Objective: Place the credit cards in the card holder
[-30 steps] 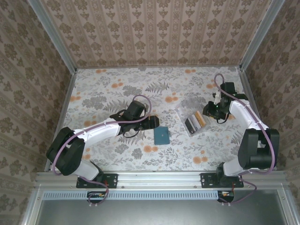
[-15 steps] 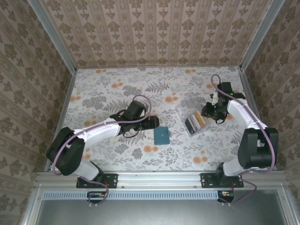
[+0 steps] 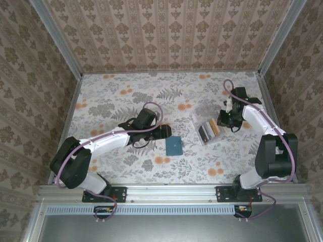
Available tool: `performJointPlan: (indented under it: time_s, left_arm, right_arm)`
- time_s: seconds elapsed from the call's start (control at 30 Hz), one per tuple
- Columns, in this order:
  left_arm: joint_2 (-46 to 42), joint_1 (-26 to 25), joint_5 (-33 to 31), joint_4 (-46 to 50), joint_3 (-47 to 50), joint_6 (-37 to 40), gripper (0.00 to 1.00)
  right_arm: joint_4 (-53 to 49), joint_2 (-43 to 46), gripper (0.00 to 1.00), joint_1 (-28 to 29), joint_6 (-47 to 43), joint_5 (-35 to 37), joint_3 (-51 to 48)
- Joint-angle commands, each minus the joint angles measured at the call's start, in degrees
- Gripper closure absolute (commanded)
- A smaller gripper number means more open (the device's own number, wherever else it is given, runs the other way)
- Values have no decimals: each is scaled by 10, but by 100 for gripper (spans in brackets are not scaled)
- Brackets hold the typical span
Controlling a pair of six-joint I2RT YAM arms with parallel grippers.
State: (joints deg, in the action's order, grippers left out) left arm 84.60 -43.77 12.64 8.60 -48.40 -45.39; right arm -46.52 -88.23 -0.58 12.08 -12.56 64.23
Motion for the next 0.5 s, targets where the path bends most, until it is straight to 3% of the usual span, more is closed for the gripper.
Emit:
performJointPlan:
  time_s: [0.0, 0.47]
  left_arm:
    - [6, 1, 5, 1, -6, -3, 22]
    - [-4, 3, -11, 16, 0, -5, 22]
  right_arm:
    - [-4, -22, 85, 12, 6, 22, 19]
    - [13, -115, 89, 92, 8, 34, 126]
